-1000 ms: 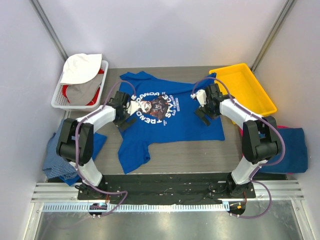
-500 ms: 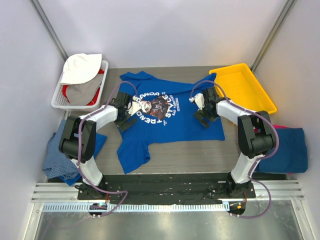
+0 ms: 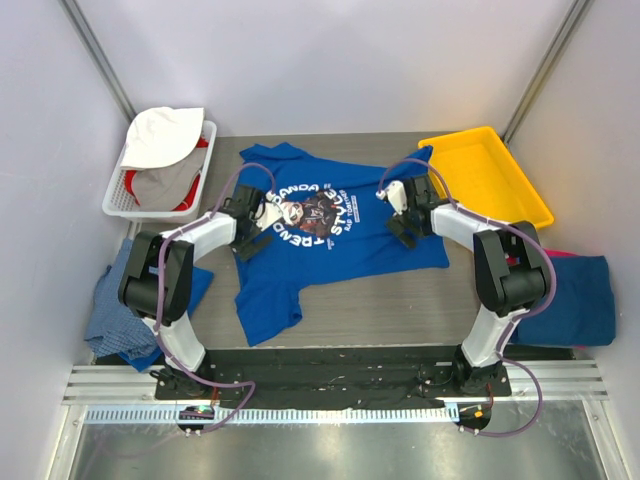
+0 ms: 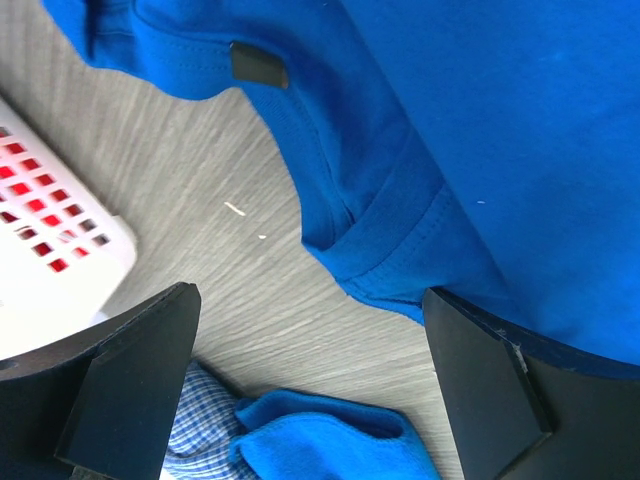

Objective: Fold and stack the t-shirts
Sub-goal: Flatten out the tshirt

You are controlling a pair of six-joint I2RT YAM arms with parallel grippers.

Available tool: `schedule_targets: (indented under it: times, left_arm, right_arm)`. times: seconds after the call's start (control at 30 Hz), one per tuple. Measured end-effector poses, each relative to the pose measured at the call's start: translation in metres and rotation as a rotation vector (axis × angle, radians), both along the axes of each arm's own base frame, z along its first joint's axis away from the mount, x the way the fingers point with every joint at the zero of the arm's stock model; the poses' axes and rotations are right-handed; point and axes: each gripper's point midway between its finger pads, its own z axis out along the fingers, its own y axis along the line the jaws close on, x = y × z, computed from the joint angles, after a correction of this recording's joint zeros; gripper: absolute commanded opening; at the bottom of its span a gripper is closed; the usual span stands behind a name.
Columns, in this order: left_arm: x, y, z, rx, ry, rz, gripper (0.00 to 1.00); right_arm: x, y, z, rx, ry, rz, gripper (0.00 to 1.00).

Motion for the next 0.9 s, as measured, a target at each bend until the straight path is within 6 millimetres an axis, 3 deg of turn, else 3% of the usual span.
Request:
schedule_targets:
  times: [0.23, 0.67, 0.9]
  left_arm:
    - [0.007, 0.008, 0.003, 0.061, -0.043, -0.012, 1.00]
    - [0.012, 0.021, 0.005, 0.127, -0.084, -0.031, 1.00]
    - [0.015, 0.030, 0.006, 0.150, -0.099, -0.030, 1.00]
  right_arm:
    - [-0.005, -0.002, 0.003, 0.007, -0.054, -0.001, 1.00]
    - [-0.074, -0.020, -0.001, -0.024, 0.089, -0.010, 1.00]
    - [-0.085, -0.022, -0.002, -0.031, 0.125, -0.013, 1.00]
